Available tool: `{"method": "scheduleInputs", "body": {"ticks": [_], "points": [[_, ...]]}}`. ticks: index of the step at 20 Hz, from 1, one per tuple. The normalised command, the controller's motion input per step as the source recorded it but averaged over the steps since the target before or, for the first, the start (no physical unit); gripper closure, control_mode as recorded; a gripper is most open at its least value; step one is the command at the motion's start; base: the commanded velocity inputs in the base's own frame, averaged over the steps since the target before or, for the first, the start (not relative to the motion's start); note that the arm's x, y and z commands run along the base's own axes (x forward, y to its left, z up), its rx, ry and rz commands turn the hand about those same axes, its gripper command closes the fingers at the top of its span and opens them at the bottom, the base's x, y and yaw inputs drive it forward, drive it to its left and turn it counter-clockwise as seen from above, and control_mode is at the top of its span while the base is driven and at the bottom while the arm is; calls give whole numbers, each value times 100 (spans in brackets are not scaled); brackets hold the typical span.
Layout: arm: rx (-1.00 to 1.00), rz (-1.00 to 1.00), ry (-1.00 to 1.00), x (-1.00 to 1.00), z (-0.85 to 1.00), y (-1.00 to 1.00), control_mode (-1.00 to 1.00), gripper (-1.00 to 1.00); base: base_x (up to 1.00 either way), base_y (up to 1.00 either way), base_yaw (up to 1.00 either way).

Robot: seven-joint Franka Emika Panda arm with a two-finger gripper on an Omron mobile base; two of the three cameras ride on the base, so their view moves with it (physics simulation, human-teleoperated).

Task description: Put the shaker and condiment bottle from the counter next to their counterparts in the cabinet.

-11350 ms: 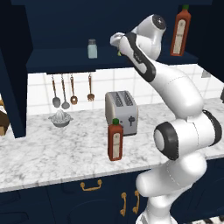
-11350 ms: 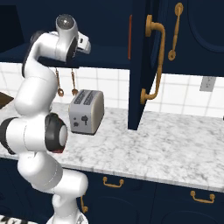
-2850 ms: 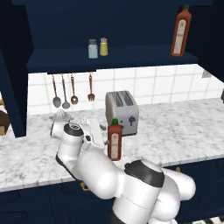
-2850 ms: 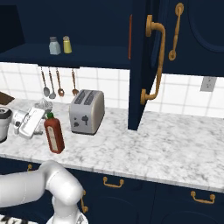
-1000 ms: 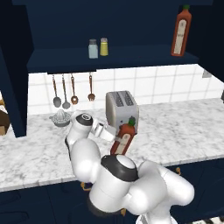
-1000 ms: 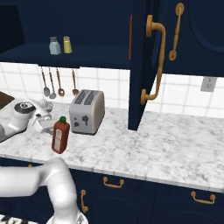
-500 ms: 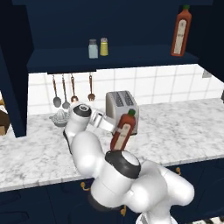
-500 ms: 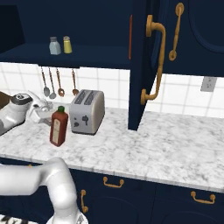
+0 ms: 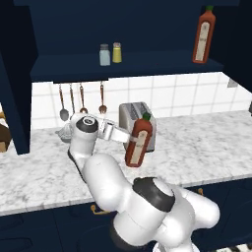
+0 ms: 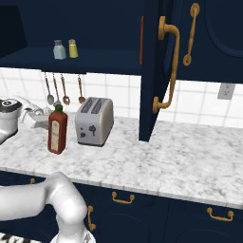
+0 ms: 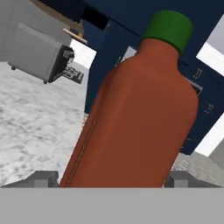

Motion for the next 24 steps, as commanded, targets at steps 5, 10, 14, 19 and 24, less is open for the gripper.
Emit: {"method": "scheduleInputs", "body": {"ticks": [5,10,14,19,24], "points": [[-12,30,-2,-61,37,-38,-100,100,0,0,0],[-13,23,0,-46,46,-40,-100,100,0,0,0],[-1,19,0,-15,68,-37,-100,100,0,0,0],[0,18,0,0,68,-39,-100,100,0,0,0],[0,17,0,0,68,-37,-100,100,0,0,0]]}}
